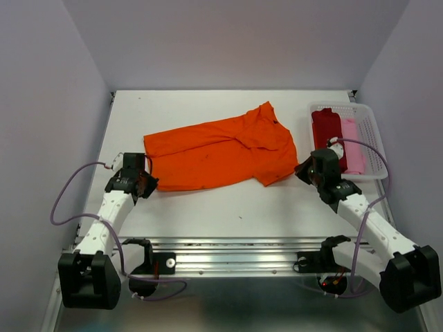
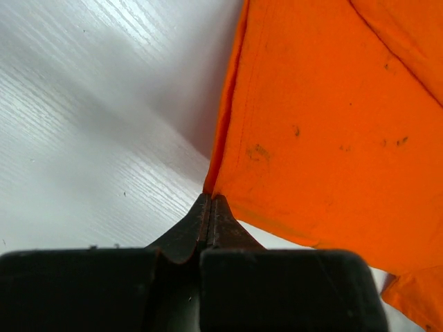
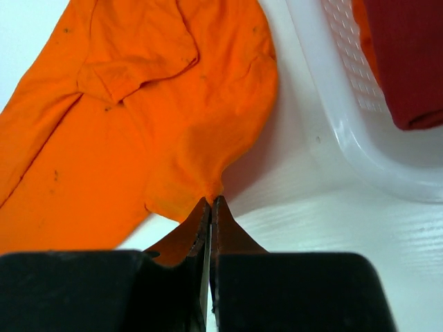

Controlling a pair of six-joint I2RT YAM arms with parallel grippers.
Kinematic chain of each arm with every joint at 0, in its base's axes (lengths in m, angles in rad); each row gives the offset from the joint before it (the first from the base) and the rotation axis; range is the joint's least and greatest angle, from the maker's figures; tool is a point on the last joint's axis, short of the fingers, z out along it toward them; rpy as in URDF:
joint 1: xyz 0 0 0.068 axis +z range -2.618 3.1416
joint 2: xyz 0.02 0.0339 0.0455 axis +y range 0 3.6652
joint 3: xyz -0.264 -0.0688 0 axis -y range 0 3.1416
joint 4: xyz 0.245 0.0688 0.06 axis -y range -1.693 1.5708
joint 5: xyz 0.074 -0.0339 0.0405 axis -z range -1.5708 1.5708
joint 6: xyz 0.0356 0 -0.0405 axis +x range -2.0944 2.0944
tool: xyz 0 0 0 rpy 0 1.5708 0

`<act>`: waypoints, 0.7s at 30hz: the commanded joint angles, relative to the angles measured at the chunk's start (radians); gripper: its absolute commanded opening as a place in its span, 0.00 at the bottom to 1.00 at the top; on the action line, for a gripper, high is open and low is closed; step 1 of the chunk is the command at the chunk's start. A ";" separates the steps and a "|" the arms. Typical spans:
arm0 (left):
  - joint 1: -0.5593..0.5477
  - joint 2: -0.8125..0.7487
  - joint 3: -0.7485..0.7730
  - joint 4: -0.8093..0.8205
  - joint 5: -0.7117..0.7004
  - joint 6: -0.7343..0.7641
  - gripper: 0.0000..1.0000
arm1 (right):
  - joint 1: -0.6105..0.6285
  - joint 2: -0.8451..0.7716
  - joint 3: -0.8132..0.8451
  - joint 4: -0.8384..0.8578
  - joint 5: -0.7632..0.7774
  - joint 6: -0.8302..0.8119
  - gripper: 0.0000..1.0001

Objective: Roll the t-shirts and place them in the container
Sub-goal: Fold the T-shirt at the center of the board.

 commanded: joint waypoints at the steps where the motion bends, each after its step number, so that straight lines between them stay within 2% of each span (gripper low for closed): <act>1: 0.006 0.031 0.068 -0.002 -0.034 -0.011 0.00 | 0.004 0.077 0.096 0.055 0.044 -0.055 0.01; 9: 0.009 0.215 0.188 0.054 -0.053 0.001 0.00 | 0.004 0.338 0.315 0.138 0.010 -0.140 0.01; 21: 0.111 0.261 0.226 0.106 -0.030 0.018 0.00 | 0.004 0.601 0.570 0.169 0.010 -0.178 0.01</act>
